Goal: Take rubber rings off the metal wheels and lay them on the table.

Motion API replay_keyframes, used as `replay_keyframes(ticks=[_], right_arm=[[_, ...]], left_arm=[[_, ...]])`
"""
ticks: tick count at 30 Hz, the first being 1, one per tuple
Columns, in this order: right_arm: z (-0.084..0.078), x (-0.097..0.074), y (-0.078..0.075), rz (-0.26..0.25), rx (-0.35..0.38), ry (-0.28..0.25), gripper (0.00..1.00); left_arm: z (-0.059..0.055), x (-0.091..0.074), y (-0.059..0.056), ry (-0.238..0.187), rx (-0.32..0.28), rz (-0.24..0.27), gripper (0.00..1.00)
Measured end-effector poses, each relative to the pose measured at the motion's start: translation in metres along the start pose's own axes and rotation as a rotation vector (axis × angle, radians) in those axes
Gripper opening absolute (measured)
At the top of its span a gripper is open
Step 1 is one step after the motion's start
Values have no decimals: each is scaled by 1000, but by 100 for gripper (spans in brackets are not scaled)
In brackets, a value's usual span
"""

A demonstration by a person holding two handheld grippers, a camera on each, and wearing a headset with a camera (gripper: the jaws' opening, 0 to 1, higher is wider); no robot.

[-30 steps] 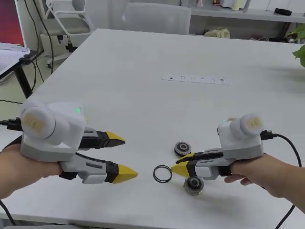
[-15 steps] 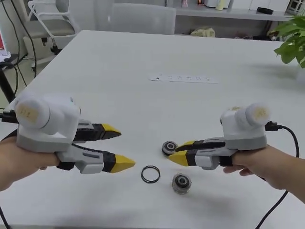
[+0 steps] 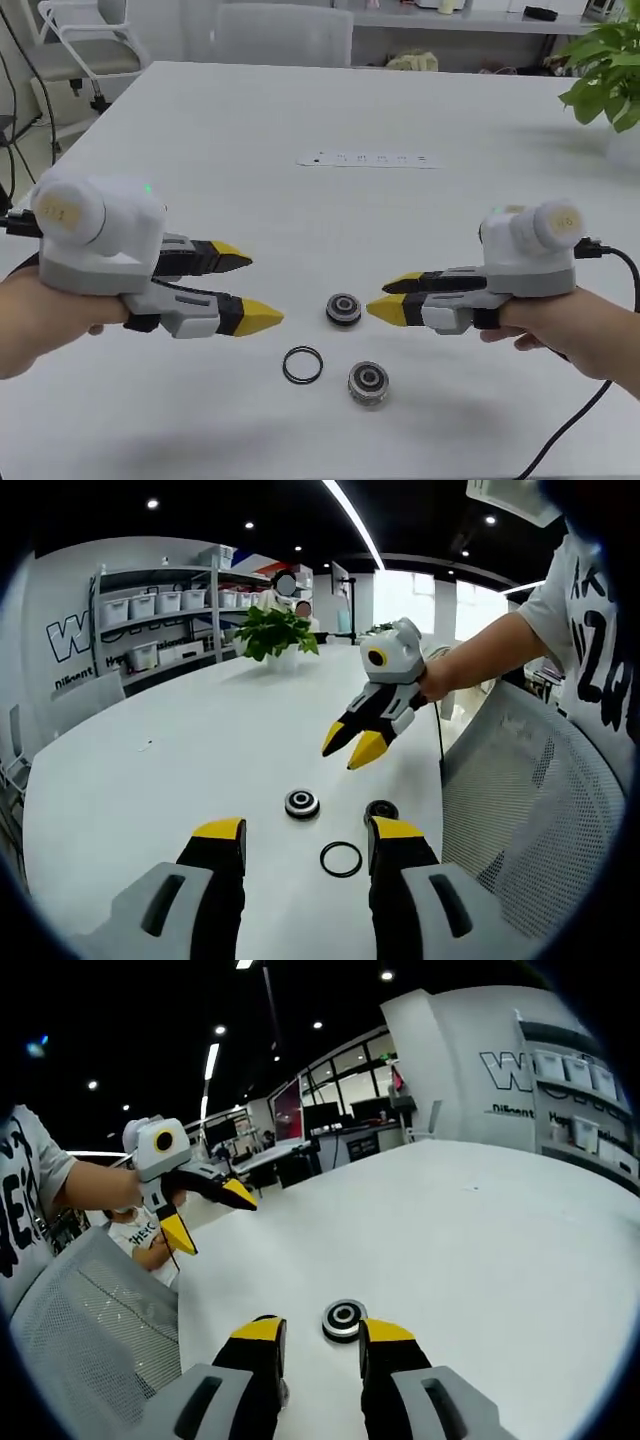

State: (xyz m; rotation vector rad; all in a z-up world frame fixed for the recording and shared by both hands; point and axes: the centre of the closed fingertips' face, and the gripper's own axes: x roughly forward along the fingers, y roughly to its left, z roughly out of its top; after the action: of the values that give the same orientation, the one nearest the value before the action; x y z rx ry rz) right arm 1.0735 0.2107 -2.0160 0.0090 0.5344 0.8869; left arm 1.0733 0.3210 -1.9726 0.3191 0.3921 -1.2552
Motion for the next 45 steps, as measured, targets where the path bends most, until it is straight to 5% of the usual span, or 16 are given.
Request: replay_keyframes(ticks=[26,45], right_arm=[[-28,15,-24,-19,-34,49,30],[-33,30,-34,-8,-48,53,30]], left_arm=[[-9,44,21,23,-53,-13,45],[-15,80,16,48,-75,-73,39]])
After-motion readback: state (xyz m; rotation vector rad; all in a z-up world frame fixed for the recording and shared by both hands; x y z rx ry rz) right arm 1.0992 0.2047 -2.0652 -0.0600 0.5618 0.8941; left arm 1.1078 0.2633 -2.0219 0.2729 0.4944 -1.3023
